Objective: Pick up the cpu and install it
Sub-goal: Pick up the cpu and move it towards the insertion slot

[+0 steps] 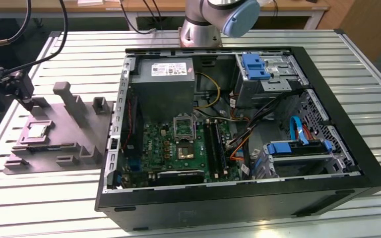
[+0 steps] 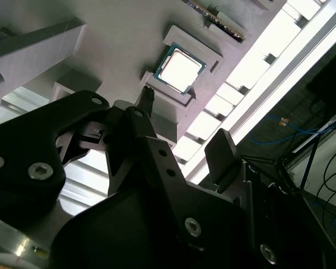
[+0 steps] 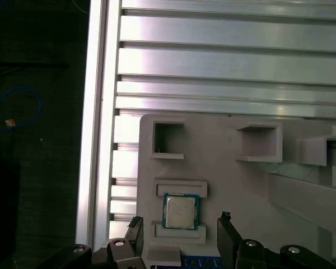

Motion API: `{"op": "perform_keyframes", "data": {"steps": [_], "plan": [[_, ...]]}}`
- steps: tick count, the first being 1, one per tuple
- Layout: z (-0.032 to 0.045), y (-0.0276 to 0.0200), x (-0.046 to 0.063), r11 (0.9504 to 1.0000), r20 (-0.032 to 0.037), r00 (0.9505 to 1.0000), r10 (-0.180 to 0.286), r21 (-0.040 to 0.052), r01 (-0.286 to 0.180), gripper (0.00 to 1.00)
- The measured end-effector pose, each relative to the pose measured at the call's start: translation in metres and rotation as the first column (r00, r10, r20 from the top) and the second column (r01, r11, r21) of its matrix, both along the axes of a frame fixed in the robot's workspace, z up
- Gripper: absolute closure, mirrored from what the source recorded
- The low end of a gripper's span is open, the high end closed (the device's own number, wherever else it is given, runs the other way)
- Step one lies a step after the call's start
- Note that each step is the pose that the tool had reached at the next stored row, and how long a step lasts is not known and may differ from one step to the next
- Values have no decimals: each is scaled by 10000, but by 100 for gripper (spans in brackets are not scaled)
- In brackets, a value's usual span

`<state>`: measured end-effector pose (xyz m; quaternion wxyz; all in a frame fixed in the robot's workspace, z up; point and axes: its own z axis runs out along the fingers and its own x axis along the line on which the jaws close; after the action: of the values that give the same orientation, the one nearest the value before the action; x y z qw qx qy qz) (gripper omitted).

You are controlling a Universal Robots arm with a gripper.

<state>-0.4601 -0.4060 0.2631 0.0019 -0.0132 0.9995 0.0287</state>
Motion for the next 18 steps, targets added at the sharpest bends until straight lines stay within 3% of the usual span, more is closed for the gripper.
{"op": "perform_keyframes", "data": {"steps": [7, 18], "plan": [[-15, 0, 0, 10000, 3, 10000, -1, 1, 1, 36], [-135, -9, 0, 10000, 1, 10000, -1, -5, 1, 36]]}}
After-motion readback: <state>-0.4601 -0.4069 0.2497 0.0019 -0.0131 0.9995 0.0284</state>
